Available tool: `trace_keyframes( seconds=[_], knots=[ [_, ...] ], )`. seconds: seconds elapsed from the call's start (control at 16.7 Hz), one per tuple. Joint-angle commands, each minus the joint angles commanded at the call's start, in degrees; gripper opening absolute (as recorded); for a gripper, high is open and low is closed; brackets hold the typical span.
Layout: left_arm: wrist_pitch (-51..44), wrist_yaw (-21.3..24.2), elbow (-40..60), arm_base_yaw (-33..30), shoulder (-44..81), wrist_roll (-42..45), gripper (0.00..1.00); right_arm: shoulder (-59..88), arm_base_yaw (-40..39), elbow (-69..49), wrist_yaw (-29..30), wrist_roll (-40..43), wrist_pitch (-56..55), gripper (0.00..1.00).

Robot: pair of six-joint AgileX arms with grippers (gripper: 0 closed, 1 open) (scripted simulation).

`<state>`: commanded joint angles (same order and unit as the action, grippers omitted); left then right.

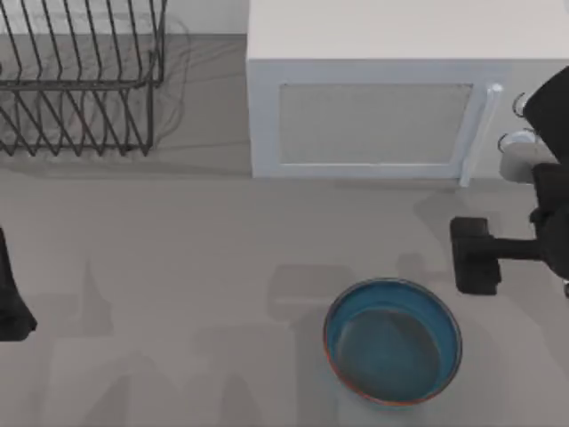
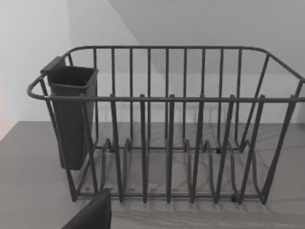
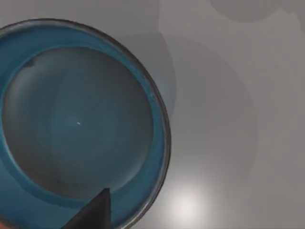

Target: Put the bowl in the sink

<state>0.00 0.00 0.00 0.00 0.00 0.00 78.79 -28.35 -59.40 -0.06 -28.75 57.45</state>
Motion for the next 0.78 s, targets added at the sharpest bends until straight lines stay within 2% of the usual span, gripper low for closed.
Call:
trace_keyframes(
  seconds=[0.36,0.78],
  knots=[
    [0.0,0.0,0.0,0.0,0.0,0.0,1.00,14.6,-5.4,-12.2,0.1,-5.6,10.3,1.00],
    [0.0,0.0,0.0,0.0,0.0,0.0,1.00,15.4,-5.4,-11.8,0.1,-5.8,9.7,1.00]
  ],
)
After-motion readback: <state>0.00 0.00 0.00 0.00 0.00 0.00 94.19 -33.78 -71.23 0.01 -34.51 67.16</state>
